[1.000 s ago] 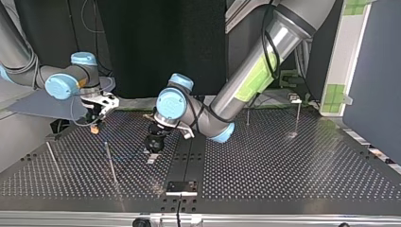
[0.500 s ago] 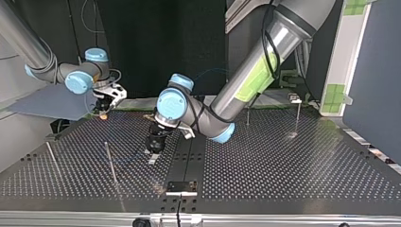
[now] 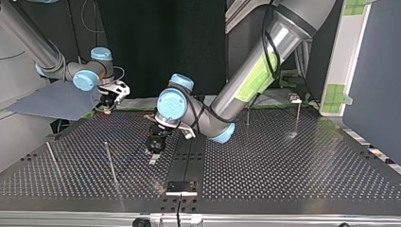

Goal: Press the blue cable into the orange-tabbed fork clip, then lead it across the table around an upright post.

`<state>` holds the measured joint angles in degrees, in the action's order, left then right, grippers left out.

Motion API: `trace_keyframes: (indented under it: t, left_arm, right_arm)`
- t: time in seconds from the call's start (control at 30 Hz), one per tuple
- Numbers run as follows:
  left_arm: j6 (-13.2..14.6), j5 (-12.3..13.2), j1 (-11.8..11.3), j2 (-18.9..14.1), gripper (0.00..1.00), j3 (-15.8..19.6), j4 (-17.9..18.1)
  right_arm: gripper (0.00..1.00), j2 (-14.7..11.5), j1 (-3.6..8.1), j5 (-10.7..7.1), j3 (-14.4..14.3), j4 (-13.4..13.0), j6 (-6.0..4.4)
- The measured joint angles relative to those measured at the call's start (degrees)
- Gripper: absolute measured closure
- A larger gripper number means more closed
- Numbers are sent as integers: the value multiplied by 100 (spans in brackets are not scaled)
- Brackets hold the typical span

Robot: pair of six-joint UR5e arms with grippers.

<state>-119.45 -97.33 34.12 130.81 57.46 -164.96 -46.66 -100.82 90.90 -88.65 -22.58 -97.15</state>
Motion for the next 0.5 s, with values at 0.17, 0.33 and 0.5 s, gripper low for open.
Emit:
trace_keyframes:
  t: [0.17, 0.33, 0.5]
  left_arm:
    - [0, 0, -1, 0, 0, 0, -15]
    - [-6, -8, -1, 0, 0, 0, -19]
    - [-7, -43, 0, 0, 0, 0, -19]
  right_arm:
    - [100, 215, 25, 28, 0, -83, 60]
    - [100, 520, 94, 50, 0, -140, 137]
    - [100, 734, 187, 58, 2, -242, 166]
